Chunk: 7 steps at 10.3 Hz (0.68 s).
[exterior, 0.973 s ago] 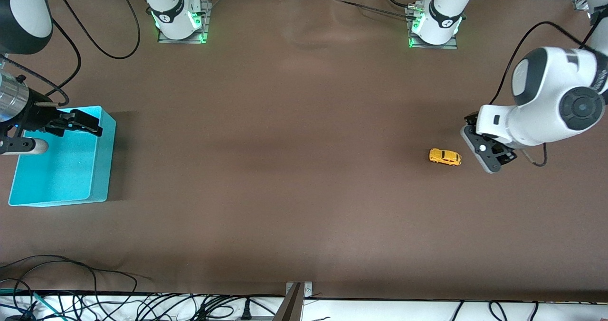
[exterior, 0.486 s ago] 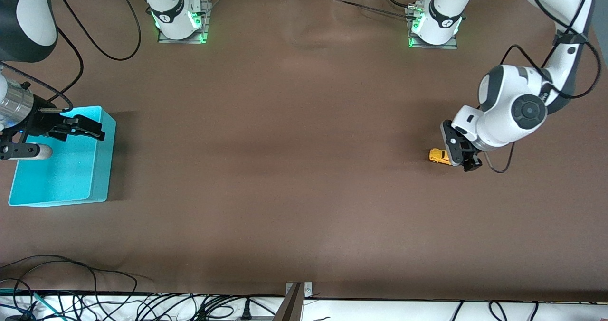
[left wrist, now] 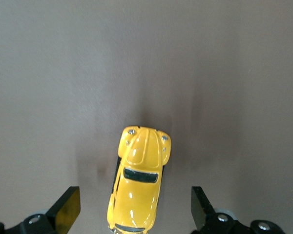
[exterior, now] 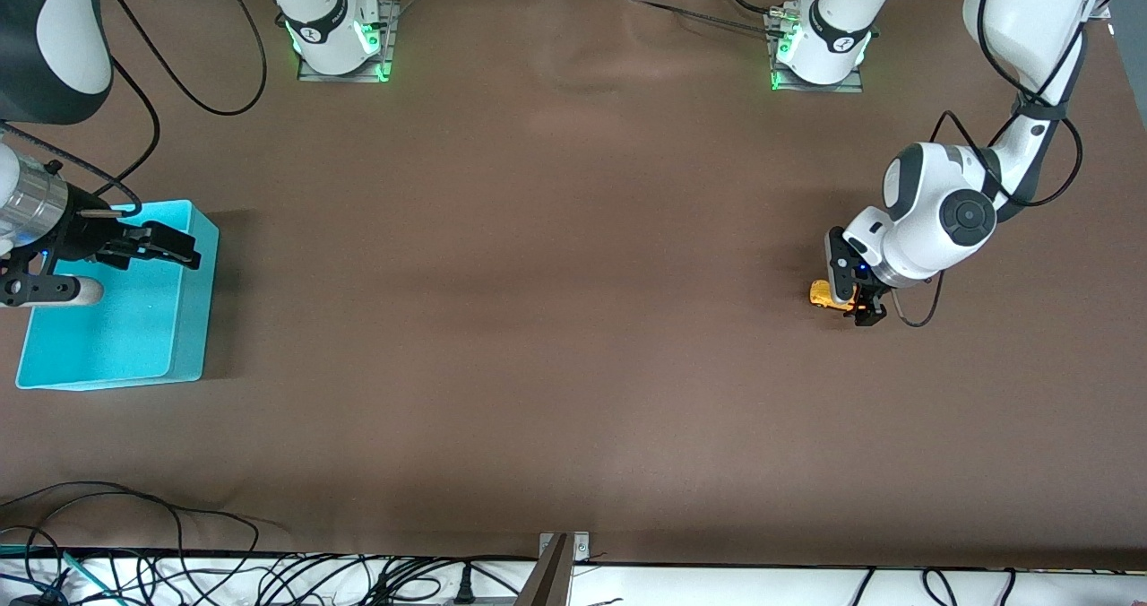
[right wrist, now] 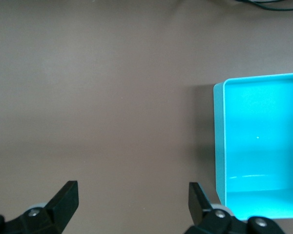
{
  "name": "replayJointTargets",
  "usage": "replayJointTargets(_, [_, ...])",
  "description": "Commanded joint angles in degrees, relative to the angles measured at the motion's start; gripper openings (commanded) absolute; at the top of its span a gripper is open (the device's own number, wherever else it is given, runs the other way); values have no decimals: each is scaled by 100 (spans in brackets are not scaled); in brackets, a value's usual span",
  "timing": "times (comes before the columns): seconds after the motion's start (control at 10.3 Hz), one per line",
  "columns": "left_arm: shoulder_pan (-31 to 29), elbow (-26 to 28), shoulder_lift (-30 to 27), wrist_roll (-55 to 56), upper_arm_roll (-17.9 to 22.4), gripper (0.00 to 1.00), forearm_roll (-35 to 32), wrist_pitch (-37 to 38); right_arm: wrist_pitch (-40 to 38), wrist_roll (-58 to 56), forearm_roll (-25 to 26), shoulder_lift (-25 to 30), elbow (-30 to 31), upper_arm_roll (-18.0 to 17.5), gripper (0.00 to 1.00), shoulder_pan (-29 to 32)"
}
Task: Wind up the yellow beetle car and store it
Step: 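Close the left gripper on the yellow car's body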
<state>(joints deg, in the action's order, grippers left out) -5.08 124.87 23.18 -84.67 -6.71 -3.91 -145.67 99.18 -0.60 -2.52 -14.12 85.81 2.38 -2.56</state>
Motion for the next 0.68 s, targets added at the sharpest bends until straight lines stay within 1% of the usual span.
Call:
replayJointTargets(0.0, [-46,-77,177,-129,-41,100,-145,-137,84,-55,-143,-73,-82,-18,100,-34])
replayJointTargets(0.1, [-46,-77,213,-129,-41,99,-145,-198,84,-37,-143,-73,-82,-18,100,-43])
replayJointTargets(0.19, [-46,-77,188,-137,-41,78,-145,-199,84,-46,-143,-82,-82,-18,100,-43])
replayJointTargets(0.29, [-46,-69,170,-138,-41,45,-145,-182,76,-46,-143,-117,-73,-18,100,-43])
replayJointTargets(0.39, [-46,-77,170,-138,-50,18,-145,-181,58,-28,-143,-134,-55,-27,100,-60])
replayJointTargets(0.49, [-46,-77,170,-103,-50,9,-145,-173,67,-37,-135,-126,-64,-27,100,-69])
replayJointTargets(0.58, [-46,-77,178,-94,-50,6,-136,-164,67,-37,-134,-126,-64,-36,100,-69])
